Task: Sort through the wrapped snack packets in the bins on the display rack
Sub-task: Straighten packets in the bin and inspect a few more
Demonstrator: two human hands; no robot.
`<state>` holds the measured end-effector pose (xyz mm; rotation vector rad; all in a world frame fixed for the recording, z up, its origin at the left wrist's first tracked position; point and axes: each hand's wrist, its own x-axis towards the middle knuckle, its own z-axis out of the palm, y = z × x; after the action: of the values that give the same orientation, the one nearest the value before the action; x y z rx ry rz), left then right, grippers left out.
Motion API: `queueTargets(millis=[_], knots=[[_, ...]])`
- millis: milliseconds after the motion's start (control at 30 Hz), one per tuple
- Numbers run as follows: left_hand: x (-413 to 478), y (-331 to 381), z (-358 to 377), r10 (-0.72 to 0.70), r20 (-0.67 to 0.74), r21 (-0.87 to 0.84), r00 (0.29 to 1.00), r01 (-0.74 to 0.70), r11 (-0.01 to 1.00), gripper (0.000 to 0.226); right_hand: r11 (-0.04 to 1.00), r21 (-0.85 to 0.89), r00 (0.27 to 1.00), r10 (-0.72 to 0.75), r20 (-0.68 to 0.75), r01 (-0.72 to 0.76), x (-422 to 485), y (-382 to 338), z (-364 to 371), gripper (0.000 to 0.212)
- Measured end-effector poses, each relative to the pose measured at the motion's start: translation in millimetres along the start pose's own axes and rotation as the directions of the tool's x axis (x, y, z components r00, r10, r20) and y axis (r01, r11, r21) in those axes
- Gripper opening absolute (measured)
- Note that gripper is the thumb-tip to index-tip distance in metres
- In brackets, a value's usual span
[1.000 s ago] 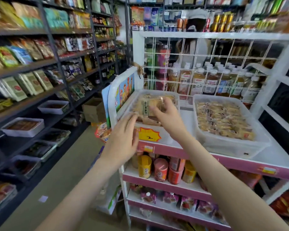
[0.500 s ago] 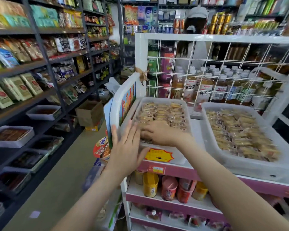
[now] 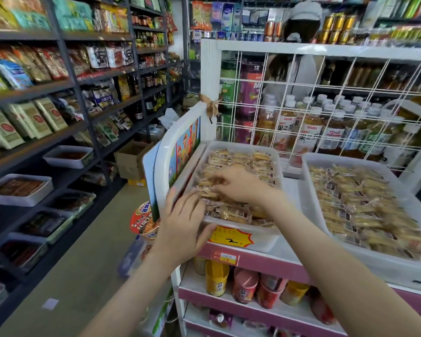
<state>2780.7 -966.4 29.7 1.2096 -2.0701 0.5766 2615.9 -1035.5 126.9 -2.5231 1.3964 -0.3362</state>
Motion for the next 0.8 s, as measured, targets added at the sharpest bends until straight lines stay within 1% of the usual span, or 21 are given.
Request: queueTargets(millis=[100,200,267,433,533,600,733,800], knots=[[0,0,8,-0.022,-0.041,-0.079,0.999,0.019,0.997,0.056,0.997,-0.072,1.0,-0.015,0.012,0.016,5,-4,2,0.037],[-1,-1,14,-0.017,-0.098,-0.09,0.995,0.008,0.996,0.052,0.979,-0.203,0.999,-0.032,0.004,0.032,8,-6,6,0.038],[-1,-2,17,-0.017,-0.12,-0.096,0.993,0.006,0.995,0.05,0.973,-0.227,0.999,-0.049,-0.016,0.044,8,-4,9,0.038],[-2,0,18,-0.016,-0.159,-0.094,0.987,0.001,0.996,0.051,0.98,-0.189,0.997,-0.073,-0.028,0.066,9,2,14,0.04],[-3,1,18,-0.025,-0.163,-0.092,0.986,0.011,0.996,0.051,0.995,-0.088,0.998,-0.059,-0.027,0.056,11,6,15,0.038],[-5,1,18,-0.036,-0.16,-0.098,0.987,0.02,0.995,0.049,0.999,-0.031,1.0,-0.029,0.002,0.029,13,8,14,0.036],[-5,4,20,-0.053,-0.169,-0.121,0.984,0.033,0.992,0.046,0.997,-0.073,0.999,-0.006,0.034,0.008,17,5,10,0.033],[-6,4,20,-0.054,-0.178,-0.124,0.982,0.032,0.992,0.044,0.996,-0.093,1.0,-0.012,0.015,0.013,18,2,9,0.025]])
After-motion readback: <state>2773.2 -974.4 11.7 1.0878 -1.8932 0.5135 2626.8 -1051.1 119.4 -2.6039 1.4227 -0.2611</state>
